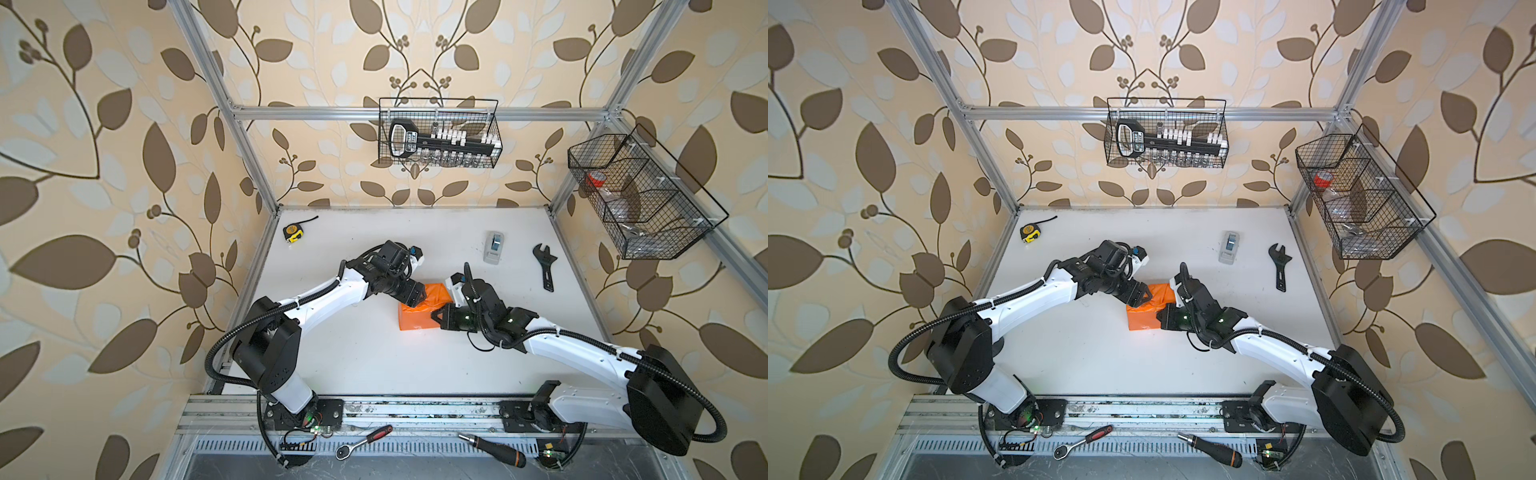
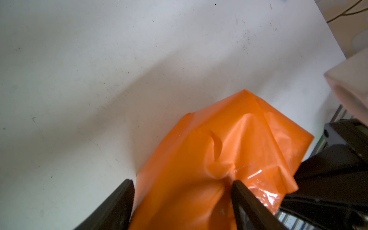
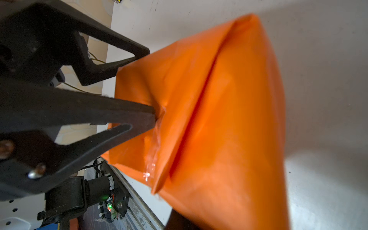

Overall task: Wrap a gift box in wrapping paper
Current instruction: Stick the wrapping paper to the gift box, then lay the gift box flat at the top-center of the table.

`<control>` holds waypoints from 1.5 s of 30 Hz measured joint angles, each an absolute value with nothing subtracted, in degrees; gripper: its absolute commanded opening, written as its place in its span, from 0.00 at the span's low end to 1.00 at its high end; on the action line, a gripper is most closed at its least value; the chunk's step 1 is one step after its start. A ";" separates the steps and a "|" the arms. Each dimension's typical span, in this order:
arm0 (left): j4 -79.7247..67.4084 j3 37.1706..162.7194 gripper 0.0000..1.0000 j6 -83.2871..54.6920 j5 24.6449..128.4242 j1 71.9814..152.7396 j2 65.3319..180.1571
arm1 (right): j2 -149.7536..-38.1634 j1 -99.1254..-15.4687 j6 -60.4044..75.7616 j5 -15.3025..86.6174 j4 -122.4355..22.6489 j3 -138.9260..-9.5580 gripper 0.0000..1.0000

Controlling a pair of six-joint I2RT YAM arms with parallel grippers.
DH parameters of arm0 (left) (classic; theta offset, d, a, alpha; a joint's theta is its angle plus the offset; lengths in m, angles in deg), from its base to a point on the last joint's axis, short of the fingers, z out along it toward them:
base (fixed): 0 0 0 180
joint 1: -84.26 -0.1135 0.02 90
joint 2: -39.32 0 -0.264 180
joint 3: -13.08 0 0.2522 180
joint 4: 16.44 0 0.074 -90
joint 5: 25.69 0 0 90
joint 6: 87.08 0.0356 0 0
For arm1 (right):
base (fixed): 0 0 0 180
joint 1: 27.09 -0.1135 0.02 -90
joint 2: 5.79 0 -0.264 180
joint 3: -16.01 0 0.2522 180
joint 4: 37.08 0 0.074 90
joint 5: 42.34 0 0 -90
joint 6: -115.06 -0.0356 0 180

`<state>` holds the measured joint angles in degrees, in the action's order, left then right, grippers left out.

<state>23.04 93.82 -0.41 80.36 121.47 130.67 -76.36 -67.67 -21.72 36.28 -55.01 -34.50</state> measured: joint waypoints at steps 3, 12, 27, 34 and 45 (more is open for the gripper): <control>23.19 93.93 0.79 -0.41 80.36 121.47 130.67 | -73.28 -67.54 -22.01 36.70 -54.86 -32.71 0.00; 27.26 97.14 0.80 -0.35 78.39 122.59 131.56 | -58.44 -68.31 -22.05 39.51 -60.73 -28.54 0.00; 29.49 99.37 0.79 -0.13 78.35 122.57 133.20 | -70.79 -73.49 -22.27 41.48 -58.22 -33.00 0.00; 29.49 99.37 0.79 -0.13 78.35 122.57 133.20 | -76.05 -72.20 -22.22 41.68 -54.90 -35.14 0.00; 30.89 100.27 0.81 -0.56 73.28 122.92 131.98 | -65.52 -72.07 -21.46 41.92 -55.77 -31.64 0.00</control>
<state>30.89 100.27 -0.56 73.28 122.92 131.98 -65.52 -72.07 -21.46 41.92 -55.77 -31.64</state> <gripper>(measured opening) 0.799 0.047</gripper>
